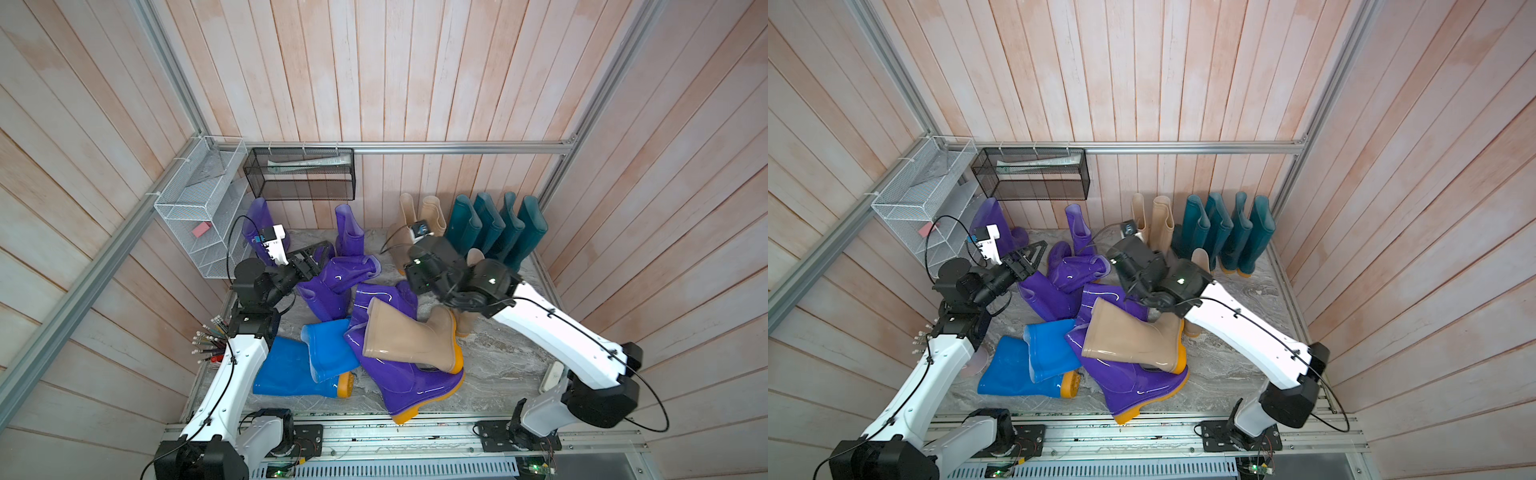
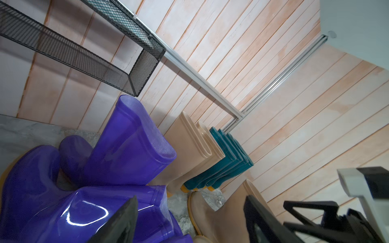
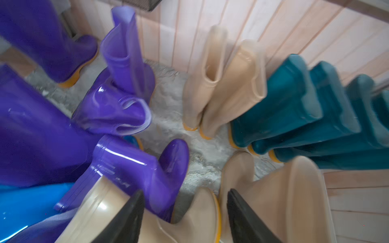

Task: Match and arrange rain boots in pairs
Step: Pick up the rain boot at the center of the board.

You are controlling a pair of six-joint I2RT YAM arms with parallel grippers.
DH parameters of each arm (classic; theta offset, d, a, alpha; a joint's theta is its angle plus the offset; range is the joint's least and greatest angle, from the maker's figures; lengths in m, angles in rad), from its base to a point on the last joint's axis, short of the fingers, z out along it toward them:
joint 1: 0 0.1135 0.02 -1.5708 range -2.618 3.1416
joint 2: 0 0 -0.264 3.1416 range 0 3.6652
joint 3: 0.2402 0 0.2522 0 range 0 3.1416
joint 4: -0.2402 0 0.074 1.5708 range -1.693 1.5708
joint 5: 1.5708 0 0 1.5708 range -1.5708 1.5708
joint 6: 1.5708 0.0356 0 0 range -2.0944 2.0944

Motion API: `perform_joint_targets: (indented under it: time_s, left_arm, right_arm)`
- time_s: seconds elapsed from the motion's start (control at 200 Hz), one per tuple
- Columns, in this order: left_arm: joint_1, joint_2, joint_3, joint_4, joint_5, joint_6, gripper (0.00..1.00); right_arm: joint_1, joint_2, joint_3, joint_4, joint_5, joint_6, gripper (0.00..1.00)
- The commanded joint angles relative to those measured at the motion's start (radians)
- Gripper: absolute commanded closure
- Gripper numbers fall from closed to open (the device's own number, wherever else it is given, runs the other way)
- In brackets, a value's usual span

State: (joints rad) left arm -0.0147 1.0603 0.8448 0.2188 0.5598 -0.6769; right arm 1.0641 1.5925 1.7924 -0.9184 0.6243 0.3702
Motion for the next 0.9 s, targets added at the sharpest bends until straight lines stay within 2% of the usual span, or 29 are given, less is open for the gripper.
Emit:
perform_joint_targets:
  time_s: [0.0, 0.085, 0.16, 0.345, 0.355, 0.63, 0.68, 0.77, 0.895]
  left_arm:
    - [-0.004, -0.032, 0.017, -0.09, -0.121, 0.052, 0.18]
    - [-0.001, -0.039, 0.02, -0.119, -0.168, 0.065, 0.17]
    - [0.001, -0.04, 0.024, -0.127, -0.177, 0.07, 0.17]
    - [0.002, -0.044, 0.02, -0.114, -0.157, 0.059, 0.17]
    - [0.002, -0.046, 0.02, -0.113, -0.155, 0.058, 0.17]
    - [0.004, -0.051, 0.017, -0.103, -0.144, 0.053, 0.17]
    - [0.004, -0.05, 0.017, -0.101, -0.141, 0.051, 0.17]
    - [0.004, -0.052, 0.017, -0.101, -0.141, 0.051, 0.17]
    - [0.004, -0.05, 0.017, -0.102, -0.141, 0.054, 0.17]
  right_arm:
    - [0.087, 0.083, -0.03, 0.043, 0.056, 0.111, 0.32]
    - [0.126, 0.145, -0.04, 0.048, 0.049, 0.179, 0.27]
    - [0.148, 0.185, -0.05, 0.04, 0.034, 0.222, 0.12]
    - [0.181, 0.238, -0.059, 0.008, 0.0, 0.306, 0.07]
    - [0.183, 0.239, -0.061, 0.012, -0.007, 0.306, 0.03]
    - [0.178, 0.273, -0.133, 0.002, 0.008, 0.371, 0.02]
    - [0.177, 0.268, -0.137, 0.01, 0.0, 0.367, 0.07]
    - [0.17, 0.241, -0.16, 0.049, -0.025, 0.35, 0.26]
    - [0.152, 0.19, -0.22, 0.112, -0.073, 0.335, 0.69]
